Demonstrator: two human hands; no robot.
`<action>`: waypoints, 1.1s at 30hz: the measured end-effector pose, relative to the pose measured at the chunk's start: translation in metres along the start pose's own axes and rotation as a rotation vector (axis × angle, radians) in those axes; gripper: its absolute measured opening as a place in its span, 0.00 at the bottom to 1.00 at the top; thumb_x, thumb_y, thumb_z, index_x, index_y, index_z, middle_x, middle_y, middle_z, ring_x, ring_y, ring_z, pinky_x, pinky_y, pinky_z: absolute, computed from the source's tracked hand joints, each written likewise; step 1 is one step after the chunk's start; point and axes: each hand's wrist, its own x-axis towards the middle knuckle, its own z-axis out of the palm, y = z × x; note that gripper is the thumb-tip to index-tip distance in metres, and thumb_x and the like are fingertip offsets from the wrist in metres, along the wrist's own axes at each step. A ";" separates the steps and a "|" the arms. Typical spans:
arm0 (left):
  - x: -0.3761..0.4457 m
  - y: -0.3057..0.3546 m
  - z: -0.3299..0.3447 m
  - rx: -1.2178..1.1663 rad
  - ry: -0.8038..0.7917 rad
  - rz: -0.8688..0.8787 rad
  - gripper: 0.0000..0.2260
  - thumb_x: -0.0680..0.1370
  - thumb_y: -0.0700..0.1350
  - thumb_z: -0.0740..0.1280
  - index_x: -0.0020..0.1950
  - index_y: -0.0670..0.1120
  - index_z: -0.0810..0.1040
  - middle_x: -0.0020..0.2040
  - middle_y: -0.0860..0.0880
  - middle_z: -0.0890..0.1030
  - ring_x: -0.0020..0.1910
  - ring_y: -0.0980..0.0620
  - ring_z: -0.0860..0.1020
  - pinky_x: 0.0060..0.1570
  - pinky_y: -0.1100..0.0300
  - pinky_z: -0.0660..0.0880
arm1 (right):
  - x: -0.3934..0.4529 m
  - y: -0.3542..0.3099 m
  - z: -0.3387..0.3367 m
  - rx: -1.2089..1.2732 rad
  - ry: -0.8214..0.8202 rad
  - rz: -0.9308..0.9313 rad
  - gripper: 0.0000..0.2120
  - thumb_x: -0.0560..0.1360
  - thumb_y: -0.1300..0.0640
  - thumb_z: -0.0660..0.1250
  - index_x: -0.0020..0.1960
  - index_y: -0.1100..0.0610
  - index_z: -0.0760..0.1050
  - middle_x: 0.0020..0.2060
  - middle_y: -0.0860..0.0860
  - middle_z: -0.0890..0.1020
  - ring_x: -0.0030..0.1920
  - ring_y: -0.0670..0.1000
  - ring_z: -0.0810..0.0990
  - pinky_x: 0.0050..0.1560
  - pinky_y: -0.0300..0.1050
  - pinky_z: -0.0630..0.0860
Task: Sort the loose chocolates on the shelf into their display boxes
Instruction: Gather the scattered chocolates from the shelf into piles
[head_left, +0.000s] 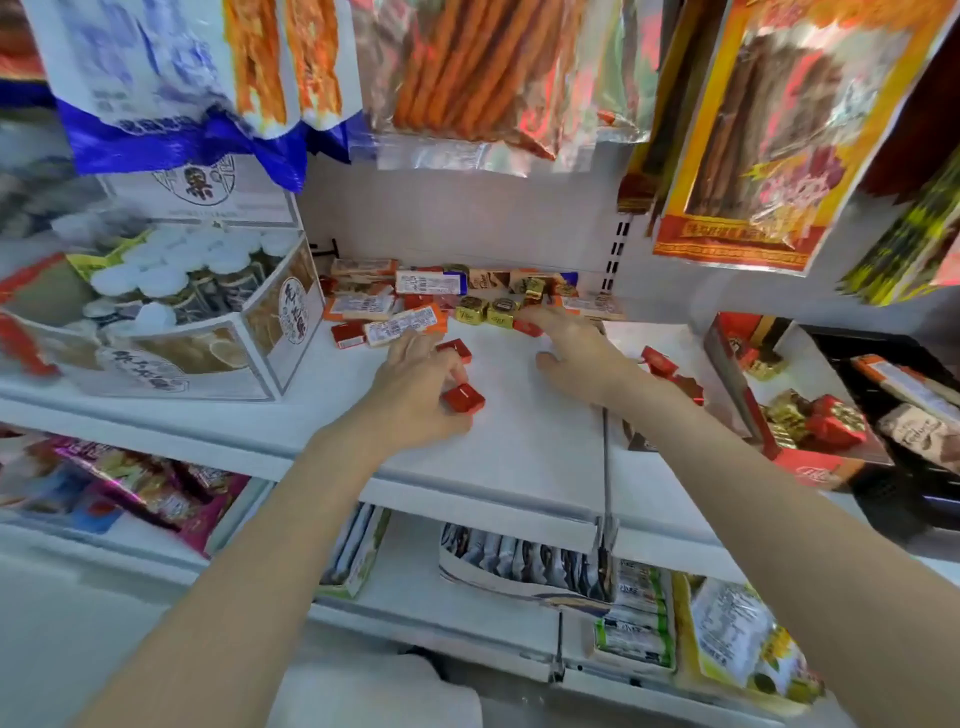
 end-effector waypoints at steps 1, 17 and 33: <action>0.004 0.000 0.000 -0.016 -0.028 0.001 0.15 0.70 0.49 0.70 0.54 0.48 0.72 0.75 0.46 0.55 0.75 0.43 0.46 0.72 0.46 0.50 | 0.013 0.001 0.005 -0.026 -0.018 0.000 0.28 0.76 0.65 0.58 0.73 0.53 0.55 0.74 0.54 0.59 0.72 0.57 0.58 0.71 0.50 0.58; 0.021 0.001 0.006 -0.086 -0.033 0.064 0.13 0.68 0.49 0.72 0.50 0.49 0.75 0.58 0.46 0.70 0.56 0.45 0.70 0.60 0.49 0.70 | -0.006 0.002 -0.006 -0.188 -0.155 -0.075 0.20 0.73 0.57 0.64 0.63 0.51 0.64 0.49 0.55 0.70 0.51 0.59 0.73 0.47 0.46 0.71; -0.008 0.086 0.005 -0.182 0.089 0.216 0.15 0.69 0.43 0.72 0.55 0.50 0.75 0.64 0.49 0.67 0.62 0.48 0.67 0.62 0.55 0.68 | -0.120 0.086 -0.076 -0.392 0.348 0.331 0.19 0.75 0.60 0.61 0.65 0.53 0.67 0.57 0.62 0.72 0.55 0.66 0.68 0.50 0.59 0.71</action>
